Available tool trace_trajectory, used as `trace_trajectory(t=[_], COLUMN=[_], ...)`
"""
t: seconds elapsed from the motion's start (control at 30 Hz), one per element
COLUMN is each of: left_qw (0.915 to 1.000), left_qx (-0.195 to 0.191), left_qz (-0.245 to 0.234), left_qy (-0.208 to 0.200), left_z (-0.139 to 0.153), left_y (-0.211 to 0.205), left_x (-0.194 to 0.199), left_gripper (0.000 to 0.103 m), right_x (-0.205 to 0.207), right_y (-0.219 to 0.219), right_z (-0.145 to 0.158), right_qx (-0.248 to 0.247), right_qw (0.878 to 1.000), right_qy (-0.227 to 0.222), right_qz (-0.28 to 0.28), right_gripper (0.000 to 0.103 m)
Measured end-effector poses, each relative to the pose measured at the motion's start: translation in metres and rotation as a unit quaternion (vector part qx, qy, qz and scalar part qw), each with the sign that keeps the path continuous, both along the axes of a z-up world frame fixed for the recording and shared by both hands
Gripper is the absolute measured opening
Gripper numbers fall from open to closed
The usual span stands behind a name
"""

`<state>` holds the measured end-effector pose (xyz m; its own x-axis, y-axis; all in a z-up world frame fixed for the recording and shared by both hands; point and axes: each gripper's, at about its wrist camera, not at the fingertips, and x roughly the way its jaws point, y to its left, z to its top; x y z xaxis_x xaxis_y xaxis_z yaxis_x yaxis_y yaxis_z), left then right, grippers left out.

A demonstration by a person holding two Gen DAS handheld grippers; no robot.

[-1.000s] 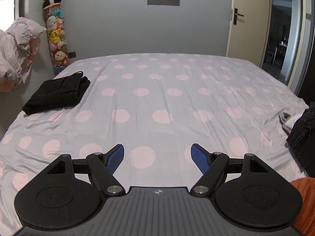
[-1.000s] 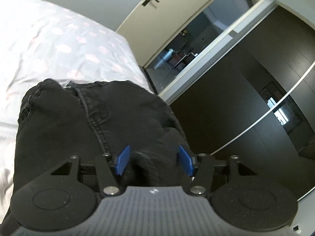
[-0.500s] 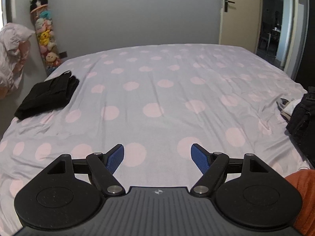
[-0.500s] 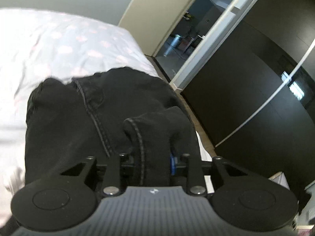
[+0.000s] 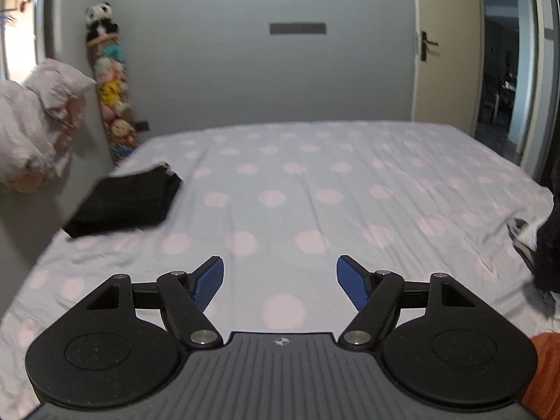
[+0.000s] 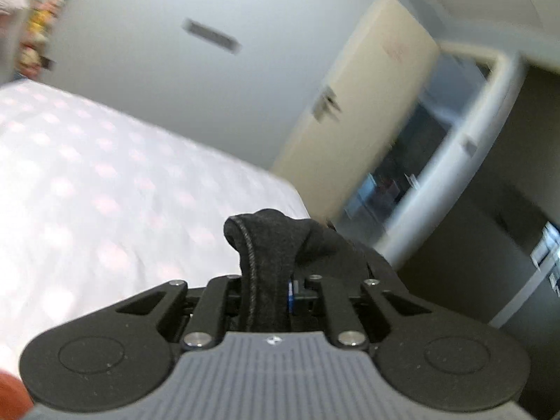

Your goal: Fold clothes

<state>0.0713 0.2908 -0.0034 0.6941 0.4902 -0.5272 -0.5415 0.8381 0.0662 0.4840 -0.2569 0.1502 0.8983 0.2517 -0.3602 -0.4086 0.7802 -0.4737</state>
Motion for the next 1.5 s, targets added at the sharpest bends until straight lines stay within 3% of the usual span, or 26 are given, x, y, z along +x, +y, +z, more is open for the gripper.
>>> trace_trajectory(t=[0.2, 0.33, 0.43, 0.57, 0.7, 0.8, 0.97, 1.17, 1.4, 1.5], left_qw=[0.9964, 0.9894, 0.9856, 0.9822, 0.9800, 0.9789, 0.9736, 0.9624, 0.9338, 0.9220], left_qx=[0.039, 0.059, 0.051, 0.042, 0.032, 0.015, -0.035, -0.138, -0.232, -0.263], left_qz=[0.068, 0.118, 0.144, 0.172, 0.193, 0.204, 0.220, 0.218, 0.250, 0.261], left_qy=[-0.035, -0.060, -0.073, -0.064, -0.035, 0.001, 0.048, 0.086, 0.107, 0.112], left_z=[0.048, 0.073, 0.079, 0.075, 0.059, 0.037, -0.005, -0.070, -0.150, -0.171], left_y=[0.035, 0.052, 0.064, 0.084, 0.106, 0.123, 0.154, 0.200, 0.225, 0.224], left_x=[-0.045, -0.072, -0.086, -0.096, -0.099, -0.097, -0.086, -0.050, -0.024, -0.025], left_gripper=[0.085, 0.085, 0.085, 0.085, 0.085, 0.085, 0.085, 0.085, 0.085, 0.085], right_x=[-0.043, -0.093, -0.125, -0.152, -0.151, -0.146, -0.128, -0.071, -0.053, -0.051], right_y=[0.094, 0.156, 0.197, 0.257, 0.312, 0.357, 0.407, 0.414, 0.407, 0.403], right_z=[0.058, 0.078, 0.083, 0.072, 0.012, -0.058, -0.155, -0.181, -0.197, -0.194], right_qx=[0.041, 0.067, 0.089, 0.110, 0.096, 0.056, -0.015, -0.041, -0.046, -0.035], right_qw=[0.990, 0.968, 0.947, 0.919, 0.908, 0.907, 0.930, 0.949, 0.947, 0.943], right_qy=[-0.018, -0.015, -0.005, 0.033, 0.105, 0.156, 0.152, 0.172, 0.171, 0.171], right_qz=[0.136, 0.240, 0.309, 0.377, 0.394, 0.387, 0.335, 0.260, 0.270, 0.283], right_gripper=[0.013, 0.013, 0.013, 0.012, 0.012, 0.012, 0.012, 0.013, 0.020, 0.030])
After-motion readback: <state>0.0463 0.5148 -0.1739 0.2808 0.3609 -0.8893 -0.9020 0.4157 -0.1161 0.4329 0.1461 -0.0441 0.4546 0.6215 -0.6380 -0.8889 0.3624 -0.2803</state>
